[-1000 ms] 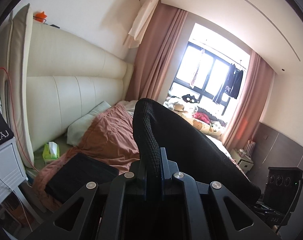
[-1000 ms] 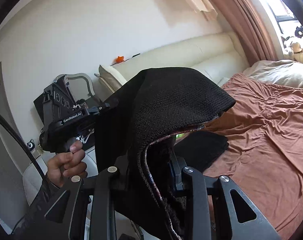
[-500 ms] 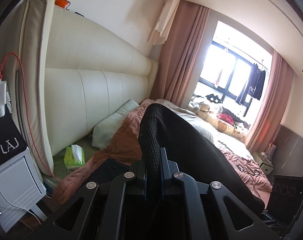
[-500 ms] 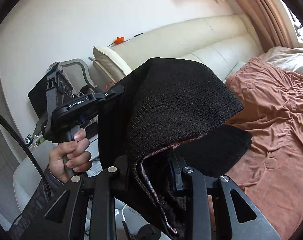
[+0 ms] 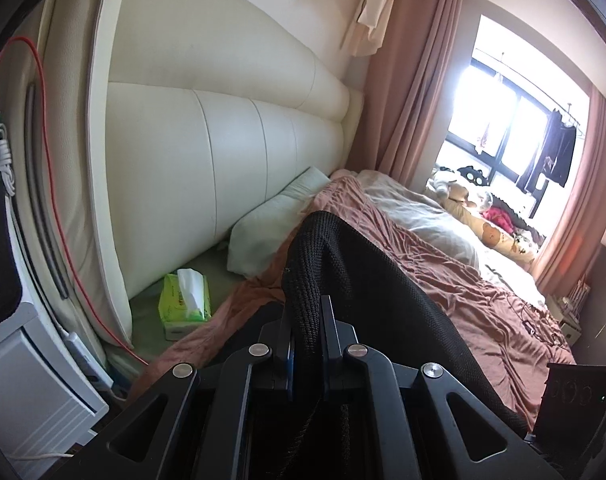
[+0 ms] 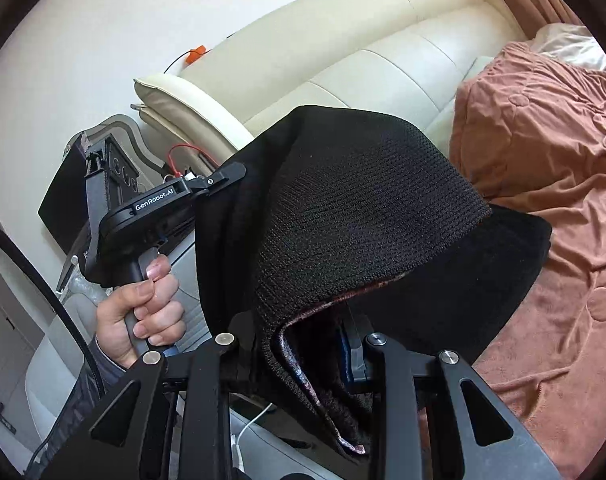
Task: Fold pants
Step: 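Carry the folded black shorts with both tools toward the headboard corner of the bed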
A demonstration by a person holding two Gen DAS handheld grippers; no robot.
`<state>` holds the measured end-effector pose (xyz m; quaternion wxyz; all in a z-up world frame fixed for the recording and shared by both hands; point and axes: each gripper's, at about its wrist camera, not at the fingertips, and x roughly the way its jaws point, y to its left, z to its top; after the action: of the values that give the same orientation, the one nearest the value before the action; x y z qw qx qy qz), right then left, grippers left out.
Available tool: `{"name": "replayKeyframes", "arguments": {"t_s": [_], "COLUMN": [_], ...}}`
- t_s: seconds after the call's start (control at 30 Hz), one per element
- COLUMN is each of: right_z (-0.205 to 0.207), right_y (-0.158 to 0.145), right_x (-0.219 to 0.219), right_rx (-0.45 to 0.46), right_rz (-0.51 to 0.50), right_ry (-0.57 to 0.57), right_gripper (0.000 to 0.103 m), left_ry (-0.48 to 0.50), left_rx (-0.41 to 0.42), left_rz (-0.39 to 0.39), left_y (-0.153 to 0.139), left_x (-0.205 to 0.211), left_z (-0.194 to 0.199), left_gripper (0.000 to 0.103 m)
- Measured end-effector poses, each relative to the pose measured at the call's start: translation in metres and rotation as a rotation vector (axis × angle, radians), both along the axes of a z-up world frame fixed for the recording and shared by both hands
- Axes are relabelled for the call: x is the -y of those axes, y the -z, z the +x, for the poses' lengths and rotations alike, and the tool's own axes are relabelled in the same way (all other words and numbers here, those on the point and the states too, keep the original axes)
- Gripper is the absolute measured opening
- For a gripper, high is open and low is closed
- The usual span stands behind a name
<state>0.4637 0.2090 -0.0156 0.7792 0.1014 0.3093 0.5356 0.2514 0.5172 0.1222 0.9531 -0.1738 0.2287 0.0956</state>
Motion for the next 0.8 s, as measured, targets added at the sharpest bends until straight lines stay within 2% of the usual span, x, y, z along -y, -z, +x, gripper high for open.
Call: {"name": "replayKeyframes", "arguments": {"t_s": [0.17, 0.4, 0.8], "right_z": [0.031, 0.067, 0.116], "right_y": [0.029, 0.064, 0.076], "right_x": [-0.021, -0.034, -0.058], "right_rx": [-0.073, -0.127, -0.168], "right_rz": [0.004, -0.035, -0.075], "right_ry": [0.018, 0.062, 0.085], "right_gripper": [0.026, 0.026, 0.026], "left_ry": [-0.007, -0.024, -0.070], "left_rx": [-0.057, -0.130, -0.244], "left_rz": [0.019, -0.001, -0.001], "left_y": [0.024, 0.061, 0.094], "left_x": [-0.006, -0.015, -0.035], "left_z": [0.036, 0.083, 0.141], "left_gripper": [0.009, 0.009, 0.009]}}
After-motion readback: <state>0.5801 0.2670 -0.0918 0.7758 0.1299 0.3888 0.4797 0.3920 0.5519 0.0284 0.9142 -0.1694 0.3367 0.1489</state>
